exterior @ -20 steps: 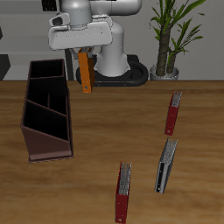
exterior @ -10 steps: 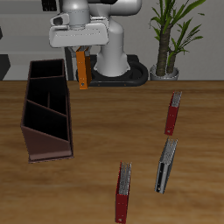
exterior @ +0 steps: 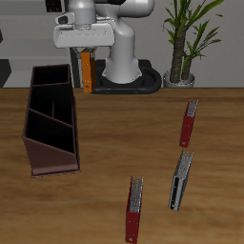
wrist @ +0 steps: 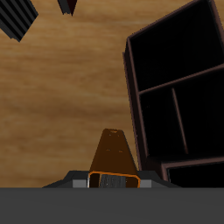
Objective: Place the orange book into the right desk caddy's right compartment and place the left red book into the right desk caddy's right compartment
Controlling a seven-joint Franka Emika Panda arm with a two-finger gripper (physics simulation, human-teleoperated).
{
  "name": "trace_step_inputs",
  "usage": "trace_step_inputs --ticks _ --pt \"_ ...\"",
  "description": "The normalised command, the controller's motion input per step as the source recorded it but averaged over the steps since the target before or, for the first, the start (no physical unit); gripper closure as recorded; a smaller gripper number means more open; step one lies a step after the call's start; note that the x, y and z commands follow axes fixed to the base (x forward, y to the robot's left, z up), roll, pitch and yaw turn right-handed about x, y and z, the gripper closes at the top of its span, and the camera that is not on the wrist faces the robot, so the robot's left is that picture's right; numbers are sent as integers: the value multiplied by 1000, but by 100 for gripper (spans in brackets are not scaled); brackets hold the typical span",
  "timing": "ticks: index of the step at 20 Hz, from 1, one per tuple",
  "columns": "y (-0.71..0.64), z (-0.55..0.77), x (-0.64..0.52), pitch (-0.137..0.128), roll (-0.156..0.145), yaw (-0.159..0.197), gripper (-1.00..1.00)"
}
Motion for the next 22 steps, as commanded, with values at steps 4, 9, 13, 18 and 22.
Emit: trace_step_inputs --ticks 4,9,13,18,22 --pt "-140 7 -372 -13 2 10 100" --pt "-24 -31 -149 14 19 9 100" --pt "-297 137 -154 46 10 -30 100" --pt "-200 170 -245 -13 38 -3 100" --pt "-270 249 -329 7 126 52 100"
